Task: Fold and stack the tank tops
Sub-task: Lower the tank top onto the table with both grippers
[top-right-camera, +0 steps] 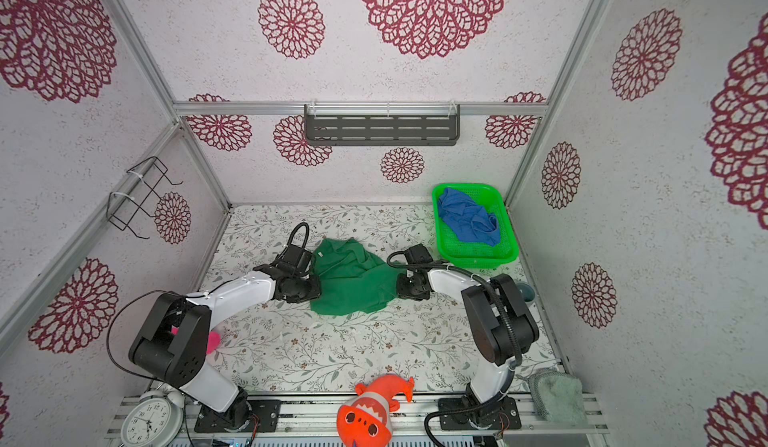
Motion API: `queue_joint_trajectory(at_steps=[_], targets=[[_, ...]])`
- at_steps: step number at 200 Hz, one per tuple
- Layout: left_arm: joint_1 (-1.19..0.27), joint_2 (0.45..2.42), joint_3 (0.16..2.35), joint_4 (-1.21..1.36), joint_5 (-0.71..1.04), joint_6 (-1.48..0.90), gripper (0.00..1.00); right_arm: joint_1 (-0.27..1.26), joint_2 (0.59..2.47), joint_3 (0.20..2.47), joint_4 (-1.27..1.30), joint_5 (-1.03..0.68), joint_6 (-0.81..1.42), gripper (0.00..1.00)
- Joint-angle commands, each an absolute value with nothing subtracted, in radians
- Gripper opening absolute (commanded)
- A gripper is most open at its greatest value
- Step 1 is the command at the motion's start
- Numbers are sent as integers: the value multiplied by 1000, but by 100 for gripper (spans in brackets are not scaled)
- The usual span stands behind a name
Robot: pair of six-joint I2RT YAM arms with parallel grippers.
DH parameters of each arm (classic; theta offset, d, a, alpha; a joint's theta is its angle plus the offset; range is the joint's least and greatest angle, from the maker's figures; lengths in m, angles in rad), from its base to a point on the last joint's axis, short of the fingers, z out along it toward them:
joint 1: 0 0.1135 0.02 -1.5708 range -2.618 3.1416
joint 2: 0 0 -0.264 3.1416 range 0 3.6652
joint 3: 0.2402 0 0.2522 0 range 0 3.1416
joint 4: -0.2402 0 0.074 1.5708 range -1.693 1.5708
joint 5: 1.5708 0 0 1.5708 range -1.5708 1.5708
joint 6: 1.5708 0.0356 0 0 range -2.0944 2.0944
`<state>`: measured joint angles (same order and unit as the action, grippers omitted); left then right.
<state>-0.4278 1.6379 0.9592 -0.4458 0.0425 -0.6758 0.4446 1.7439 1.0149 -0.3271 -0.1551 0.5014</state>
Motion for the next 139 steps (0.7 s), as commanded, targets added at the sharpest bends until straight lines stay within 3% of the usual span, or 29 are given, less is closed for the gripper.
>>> queue_joint_trajectory(at_steps=[1, 17, 24, 94, 115, 139], targets=[[-436, 1645, 993, -424, 44, -677, 13, 447, 1706, 1022, -366, -110, 508, 18], [-437, 1626, 1008, -450, 35, -668, 0, 446, 1672, 1016, -364, -124, 513, 5], [-436, 1611, 1016, -465, 29, -663, 0, 447, 1655, 1017, -367, -132, 515, 0], [-434, 1525, 1125, -677, -46, -575, 0, 425, 1496, 1018, -403, -294, 479, 0], [-439, 1528, 1066, -681, -5, -587, 34, 377, 1434, 973, -365, -314, 504, 0], [-455, 1532, 972, -629, 20, -634, 52, 344, 1400, 936, -331, -322, 526, 0]])
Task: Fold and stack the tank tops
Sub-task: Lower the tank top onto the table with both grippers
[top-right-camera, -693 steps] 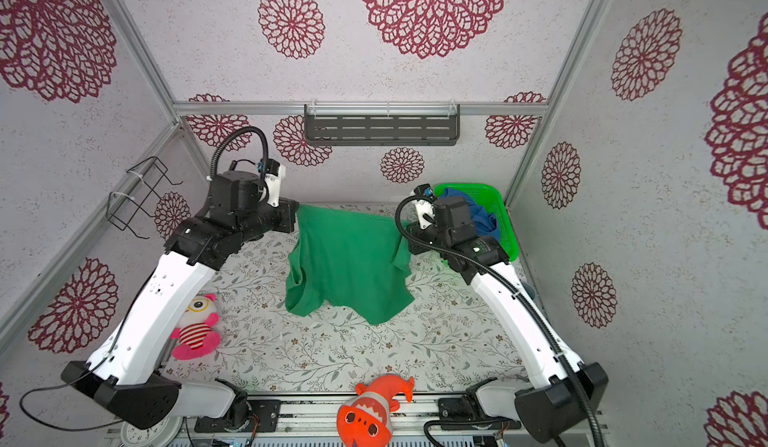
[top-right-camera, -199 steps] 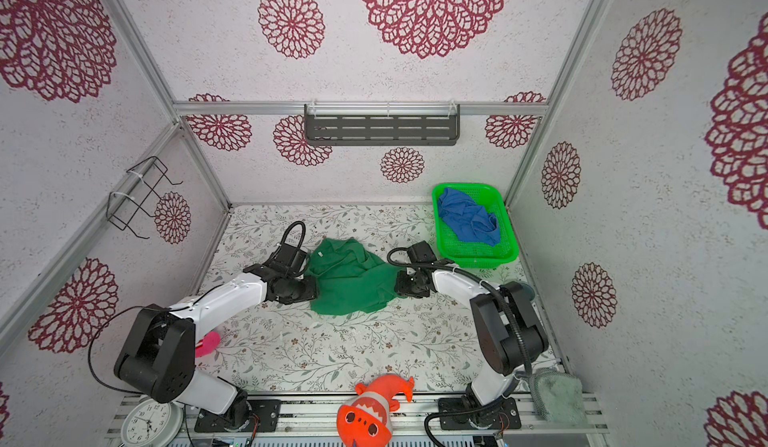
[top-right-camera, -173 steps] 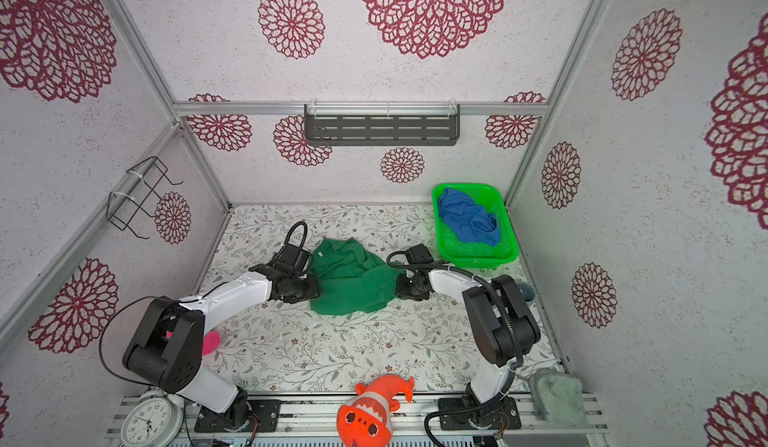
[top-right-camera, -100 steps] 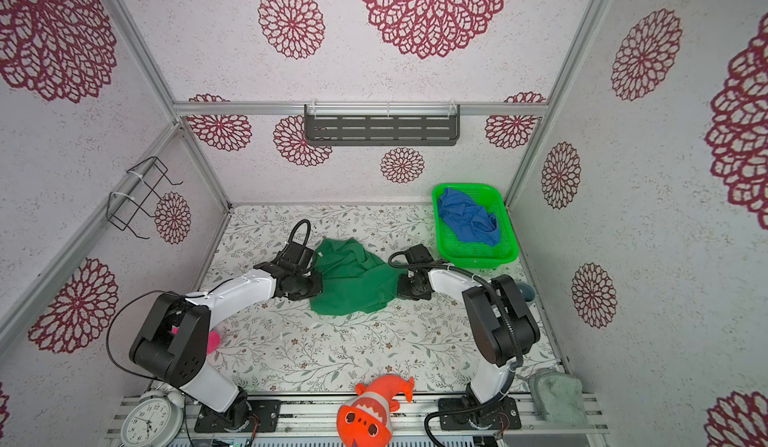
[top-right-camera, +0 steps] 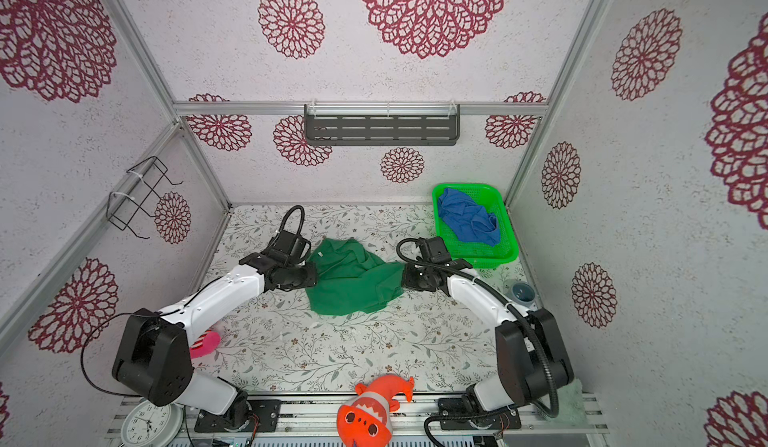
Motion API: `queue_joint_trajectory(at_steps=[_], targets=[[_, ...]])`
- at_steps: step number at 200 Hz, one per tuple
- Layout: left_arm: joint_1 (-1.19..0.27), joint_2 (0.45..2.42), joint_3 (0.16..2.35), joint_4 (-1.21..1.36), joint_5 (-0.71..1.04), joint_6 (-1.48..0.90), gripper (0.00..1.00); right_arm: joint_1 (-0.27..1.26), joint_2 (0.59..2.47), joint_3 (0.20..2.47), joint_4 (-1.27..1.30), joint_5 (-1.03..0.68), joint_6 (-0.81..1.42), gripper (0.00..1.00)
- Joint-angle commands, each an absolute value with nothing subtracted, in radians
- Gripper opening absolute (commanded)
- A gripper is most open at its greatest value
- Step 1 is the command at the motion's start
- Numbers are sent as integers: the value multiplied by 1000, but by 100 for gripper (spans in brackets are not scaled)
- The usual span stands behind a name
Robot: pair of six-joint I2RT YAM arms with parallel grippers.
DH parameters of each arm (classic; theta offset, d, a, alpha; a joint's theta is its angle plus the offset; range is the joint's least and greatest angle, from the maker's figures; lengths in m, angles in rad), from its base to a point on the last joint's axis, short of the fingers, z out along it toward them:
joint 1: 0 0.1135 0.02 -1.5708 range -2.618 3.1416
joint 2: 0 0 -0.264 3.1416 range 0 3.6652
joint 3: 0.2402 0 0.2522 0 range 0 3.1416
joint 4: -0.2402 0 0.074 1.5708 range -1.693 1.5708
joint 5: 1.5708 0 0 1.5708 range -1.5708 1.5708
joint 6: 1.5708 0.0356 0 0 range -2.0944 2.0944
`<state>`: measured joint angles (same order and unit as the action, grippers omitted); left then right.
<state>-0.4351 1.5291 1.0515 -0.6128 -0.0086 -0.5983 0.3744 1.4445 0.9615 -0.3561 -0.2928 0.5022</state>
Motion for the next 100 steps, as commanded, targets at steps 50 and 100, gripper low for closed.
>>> queue_joint_trajectory(at_steps=[50, 100], targets=[[-498, 1618, 919, -498, 58, -693, 53, 343, 1410, 917, -309, -335, 534, 0], [-512, 1549, 1030, -602, 42, -658, 0, 344, 1383, 911, -355, -314, 512, 0]])
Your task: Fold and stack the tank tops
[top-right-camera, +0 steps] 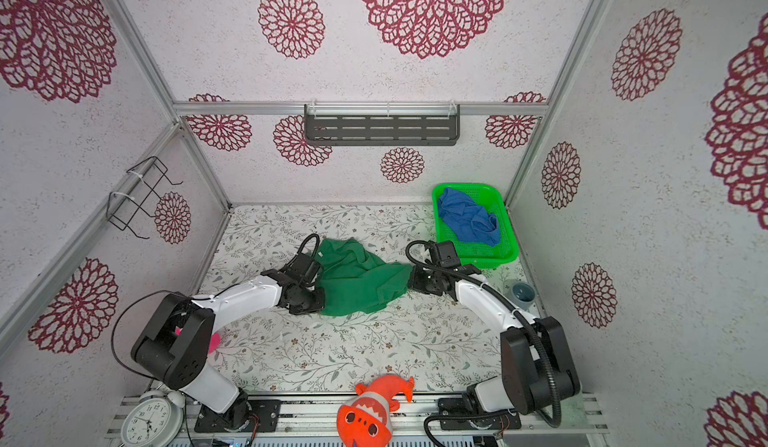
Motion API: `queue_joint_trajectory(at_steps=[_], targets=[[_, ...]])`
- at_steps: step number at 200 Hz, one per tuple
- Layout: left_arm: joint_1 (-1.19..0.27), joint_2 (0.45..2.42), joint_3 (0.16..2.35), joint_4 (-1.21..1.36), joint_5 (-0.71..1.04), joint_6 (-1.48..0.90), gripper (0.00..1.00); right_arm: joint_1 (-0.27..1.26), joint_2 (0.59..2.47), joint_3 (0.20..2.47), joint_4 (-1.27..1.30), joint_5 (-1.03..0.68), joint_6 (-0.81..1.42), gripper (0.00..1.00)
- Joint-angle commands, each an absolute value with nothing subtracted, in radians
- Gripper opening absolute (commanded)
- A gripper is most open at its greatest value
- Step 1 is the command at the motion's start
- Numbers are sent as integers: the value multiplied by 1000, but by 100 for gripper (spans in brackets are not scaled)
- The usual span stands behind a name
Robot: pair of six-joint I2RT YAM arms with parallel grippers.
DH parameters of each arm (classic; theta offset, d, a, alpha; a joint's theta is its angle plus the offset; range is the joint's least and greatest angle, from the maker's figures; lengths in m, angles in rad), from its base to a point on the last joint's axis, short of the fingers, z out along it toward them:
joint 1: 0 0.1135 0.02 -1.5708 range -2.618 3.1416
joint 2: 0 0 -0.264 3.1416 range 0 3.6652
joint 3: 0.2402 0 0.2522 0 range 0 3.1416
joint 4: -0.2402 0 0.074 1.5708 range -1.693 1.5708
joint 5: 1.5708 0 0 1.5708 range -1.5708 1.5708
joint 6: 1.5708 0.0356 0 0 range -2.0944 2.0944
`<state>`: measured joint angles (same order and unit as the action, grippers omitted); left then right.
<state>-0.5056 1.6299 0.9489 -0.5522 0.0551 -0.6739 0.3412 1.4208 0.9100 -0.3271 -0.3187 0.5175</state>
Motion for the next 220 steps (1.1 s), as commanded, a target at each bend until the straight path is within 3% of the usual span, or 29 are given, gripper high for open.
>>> queue_joint_trajectory(at_steps=[1, 46, 94, 101, 110, 127, 132, 140, 151, 166, 220], targets=[[-511, 1545, 1033, -610, 40, -655, 0, 344, 1383, 912, -356, -314, 511, 0], [-450, 1451, 1294, -859, 2, -485, 0, 343, 1386, 886, -372, -348, 486, 0], [-364, 1748, 1666, -961, 68, -276, 0, 306, 1340, 805, -338, -322, 512, 0], [-359, 1808, 1720, -963, 91, -259, 9, 295, 1342, 786, -333, -295, 514, 0], [-357, 1873, 1789, -966, 116, -250, 32, 288, 1347, 766, -329, -261, 519, 0], [-361, 1997, 1900, -987, 146, -232, 64, 284, 1356, 739, -312, -208, 528, 0], [-363, 2015, 1915, -989, 139, -229, 68, 283, 1356, 733, -305, -201, 531, 0], [-364, 2020, 1921, -994, 131, -229, 72, 283, 1355, 728, -300, -194, 534, 9], [-365, 1988, 1880, -979, 115, -236, 74, 283, 1351, 730, -300, -191, 530, 19], [-365, 1879, 1758, -939, 89, -261, 73, 283, 1354, 746, -334, -175, 512, 26], [-348, 1548, 1213, -718, 52, -411, 48, 303, 1378, 850, -413, -171, 478, 29]])
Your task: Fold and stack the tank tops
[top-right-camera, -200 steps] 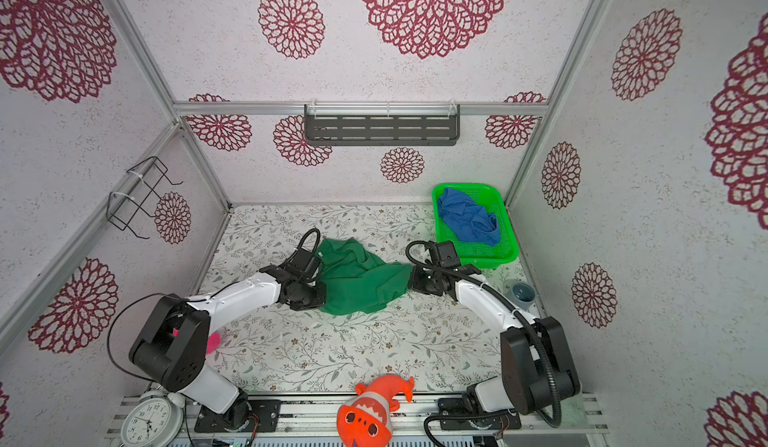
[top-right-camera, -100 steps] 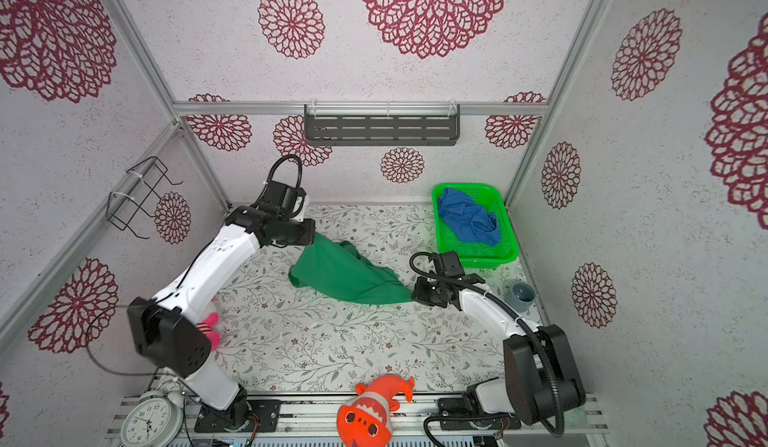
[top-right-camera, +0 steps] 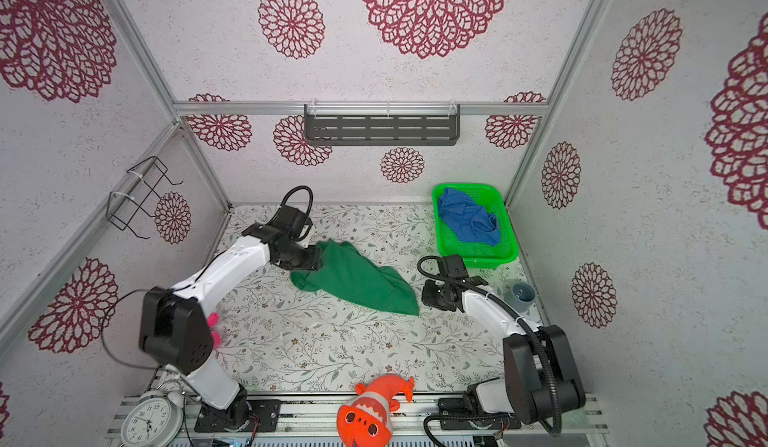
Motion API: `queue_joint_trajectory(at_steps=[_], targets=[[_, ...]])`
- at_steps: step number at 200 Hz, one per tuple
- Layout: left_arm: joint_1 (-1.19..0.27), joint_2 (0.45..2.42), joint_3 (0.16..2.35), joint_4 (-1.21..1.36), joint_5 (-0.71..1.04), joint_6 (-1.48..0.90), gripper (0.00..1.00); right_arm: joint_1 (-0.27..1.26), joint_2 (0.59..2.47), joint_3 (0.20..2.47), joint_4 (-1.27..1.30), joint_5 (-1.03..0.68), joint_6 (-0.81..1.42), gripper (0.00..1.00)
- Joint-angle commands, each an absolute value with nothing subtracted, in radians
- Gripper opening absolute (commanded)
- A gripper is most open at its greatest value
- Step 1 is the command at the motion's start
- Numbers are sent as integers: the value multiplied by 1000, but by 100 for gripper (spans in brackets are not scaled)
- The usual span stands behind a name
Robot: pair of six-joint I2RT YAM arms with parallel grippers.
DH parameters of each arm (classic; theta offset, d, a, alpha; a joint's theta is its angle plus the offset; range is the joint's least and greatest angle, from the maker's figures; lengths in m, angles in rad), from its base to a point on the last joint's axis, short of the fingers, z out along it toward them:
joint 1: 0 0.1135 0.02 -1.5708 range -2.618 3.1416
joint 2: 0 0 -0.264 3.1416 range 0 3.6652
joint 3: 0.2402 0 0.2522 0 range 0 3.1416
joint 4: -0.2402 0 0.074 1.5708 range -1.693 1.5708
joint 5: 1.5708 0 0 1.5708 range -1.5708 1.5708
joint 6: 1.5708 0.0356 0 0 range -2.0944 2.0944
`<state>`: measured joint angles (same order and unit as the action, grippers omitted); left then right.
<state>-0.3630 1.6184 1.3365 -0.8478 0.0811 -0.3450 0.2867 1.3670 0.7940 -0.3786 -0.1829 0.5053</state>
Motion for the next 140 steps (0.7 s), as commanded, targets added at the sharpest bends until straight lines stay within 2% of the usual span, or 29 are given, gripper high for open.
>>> queue_joint_trajectory(at_steps=[1, 32, 51, 62, 79, 94, 113, 140], targets=[[-346, 1547, 1210, -714, 52, -412, 48, 303, 1379, 851, -413, -172, 477, 29], [-300, 1591, 1158, -595, 107, -456, 32, 328, 1414, 875, -405, -199, 482, 29], [-277, 1642, 1161, -512, 121, -497, 26, 344, 1406, 865, -397, -198, 500, 29], [-261, 1667, 1156, -463, 133, -525, 27, 352, 1397, 853, -389, -200, 512, 29], [-247, 1700, 1147, -400, 163, -567, 42, 358, 1385, 834, -381, -201, 524, 29], [-248, 1733, 1149, -370, 175, -589, 46, 359, 1385, 827, -379, -200, 527, 29], [-270, 1782, 1182, -401, 144, -572, 47, 359, 1393, 830, -379, -198, 524, 29], [-298, 1818, 1198, -416, 137, -562, 41, 362, 1402, 842, -383, -192, 518, 29]])
